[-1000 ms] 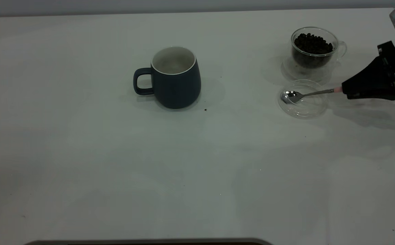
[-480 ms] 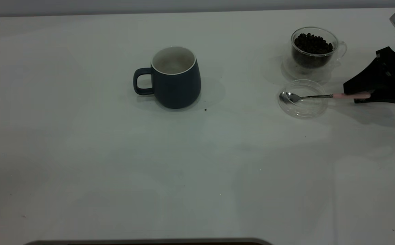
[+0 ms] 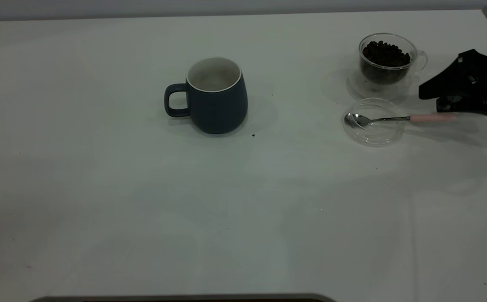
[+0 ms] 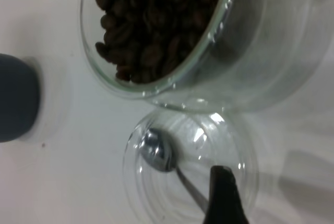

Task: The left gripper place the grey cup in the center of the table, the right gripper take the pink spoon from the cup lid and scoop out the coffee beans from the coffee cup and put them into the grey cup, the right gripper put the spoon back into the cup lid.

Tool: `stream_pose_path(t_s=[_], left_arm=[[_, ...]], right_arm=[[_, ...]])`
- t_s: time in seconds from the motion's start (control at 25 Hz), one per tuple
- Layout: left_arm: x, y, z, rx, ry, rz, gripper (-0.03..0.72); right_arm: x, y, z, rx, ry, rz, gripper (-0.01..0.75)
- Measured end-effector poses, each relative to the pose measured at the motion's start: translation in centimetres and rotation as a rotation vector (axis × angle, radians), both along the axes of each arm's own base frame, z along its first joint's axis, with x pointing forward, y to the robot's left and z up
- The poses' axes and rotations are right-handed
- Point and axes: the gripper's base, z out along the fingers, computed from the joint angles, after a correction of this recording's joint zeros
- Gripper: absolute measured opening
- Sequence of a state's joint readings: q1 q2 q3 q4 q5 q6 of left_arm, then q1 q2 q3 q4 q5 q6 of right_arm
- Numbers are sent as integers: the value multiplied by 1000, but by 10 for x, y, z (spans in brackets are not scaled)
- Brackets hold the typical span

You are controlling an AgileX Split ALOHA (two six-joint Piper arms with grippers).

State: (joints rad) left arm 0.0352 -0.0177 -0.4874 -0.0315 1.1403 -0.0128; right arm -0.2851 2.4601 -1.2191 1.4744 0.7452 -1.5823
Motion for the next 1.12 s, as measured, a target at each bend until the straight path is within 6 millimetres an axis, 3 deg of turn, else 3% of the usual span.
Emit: stream_pose_path(t_s=[0.12,0.32,0.44,0.6,0.76,0.96,1.12], left_arm=[[0,0,0,0,0,0,567],[0,0,0,0,0,0,567],[0,0,0,0,0,0,567],[0,0,0,0,0,0,567],[0,0,0,0,0,0,567],[0,0,0,0,0,0,567],[0,0,0,0,0,0,567]], right_arm=[[10,9,28,-54,-36,0,562],[15,33,118,-189,-104,86,564],[-3,53,174,-268,-43,154,564],[-51,73,232,-425,129,227,564],[-115,74,257,-546,252,199,564],[-200,69,250,-548,330,126,564],[-248,66,243,-547,321,66,564]])
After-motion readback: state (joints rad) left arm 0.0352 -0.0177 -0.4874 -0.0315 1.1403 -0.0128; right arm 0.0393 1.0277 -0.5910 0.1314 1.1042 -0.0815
